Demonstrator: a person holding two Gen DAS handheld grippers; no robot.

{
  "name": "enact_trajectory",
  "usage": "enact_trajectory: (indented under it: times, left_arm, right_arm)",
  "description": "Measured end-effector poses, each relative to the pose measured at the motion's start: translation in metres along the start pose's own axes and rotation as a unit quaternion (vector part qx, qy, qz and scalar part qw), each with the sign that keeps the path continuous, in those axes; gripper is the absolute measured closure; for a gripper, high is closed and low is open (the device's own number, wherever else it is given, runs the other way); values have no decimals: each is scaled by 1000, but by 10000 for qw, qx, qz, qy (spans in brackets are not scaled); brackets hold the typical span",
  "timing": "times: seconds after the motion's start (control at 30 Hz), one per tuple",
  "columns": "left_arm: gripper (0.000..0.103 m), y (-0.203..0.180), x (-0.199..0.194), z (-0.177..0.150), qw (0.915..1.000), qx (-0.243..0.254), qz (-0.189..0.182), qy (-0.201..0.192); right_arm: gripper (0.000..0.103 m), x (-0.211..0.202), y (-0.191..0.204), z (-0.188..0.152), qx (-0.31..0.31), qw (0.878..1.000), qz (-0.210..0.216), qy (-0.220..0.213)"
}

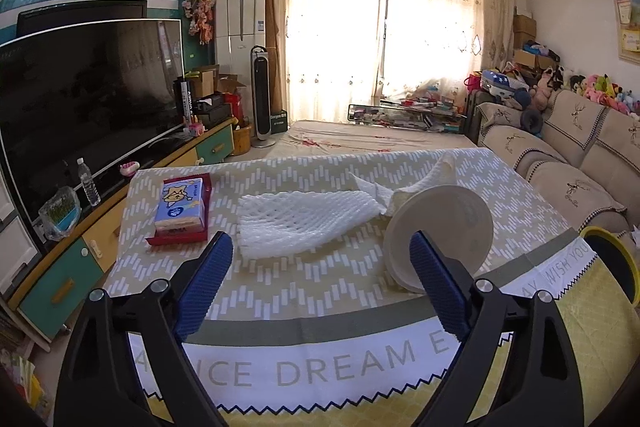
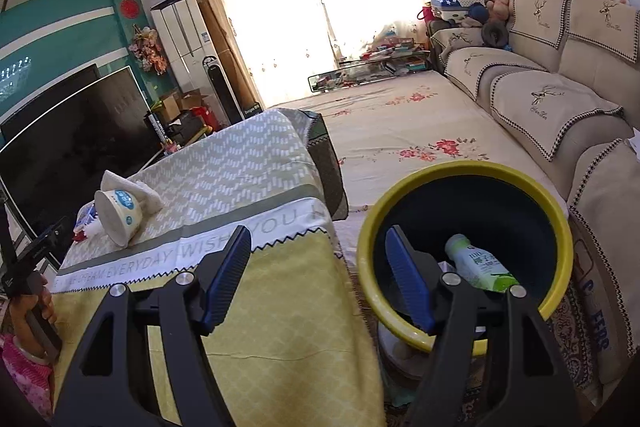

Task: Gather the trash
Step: 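Grasp the rim of the white paper bowl with the left gripper, then carry the white paper bowl over the yellow bin and open the left gripper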

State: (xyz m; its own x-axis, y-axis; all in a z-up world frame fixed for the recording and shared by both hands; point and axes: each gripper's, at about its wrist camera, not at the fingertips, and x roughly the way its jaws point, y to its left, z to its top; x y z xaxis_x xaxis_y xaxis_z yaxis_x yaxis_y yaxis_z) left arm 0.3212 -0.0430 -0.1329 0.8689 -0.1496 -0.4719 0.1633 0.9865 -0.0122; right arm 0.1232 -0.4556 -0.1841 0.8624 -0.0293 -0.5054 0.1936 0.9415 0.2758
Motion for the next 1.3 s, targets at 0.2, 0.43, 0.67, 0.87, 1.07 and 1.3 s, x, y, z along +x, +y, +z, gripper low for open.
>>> enact_trajectory:
  times: [0.2, 0.43, 0.67, 0.87, 1.07, 1.3]
  left_arm:
    - [36, -29, 24, 4, 9974, 448, -146, 547]
    - [45, -55, 64, 19, 9925, 810, -182, 902]
    - [71, -56, 86, 19, 9909, 580, -462, 1127]
    - [97, -58, 86, 16, 9897, 545, -721, 1111]
    - [97, -64, 76, 13, 9878, 801, -805, 1067]
    - [97, -88, 33, 25, 9825, 1239, -1220, 669]
  right_arm:
    - [36, -1, 23, -3, -282, 9995, 6, -119]
    - [35, 4, 24, -2, -238, 9997, 5, -72]
    - [35, 14, 20, -2, -154, 9997, -8, 165]
    - [35, 18, 28, -3, -248, 9994, -123, 231]
    - [35, 20, 32, -2, -272, 9990, -261, 240]
    - [35, 19, 30, -2, -220, 9990, -317, 222]
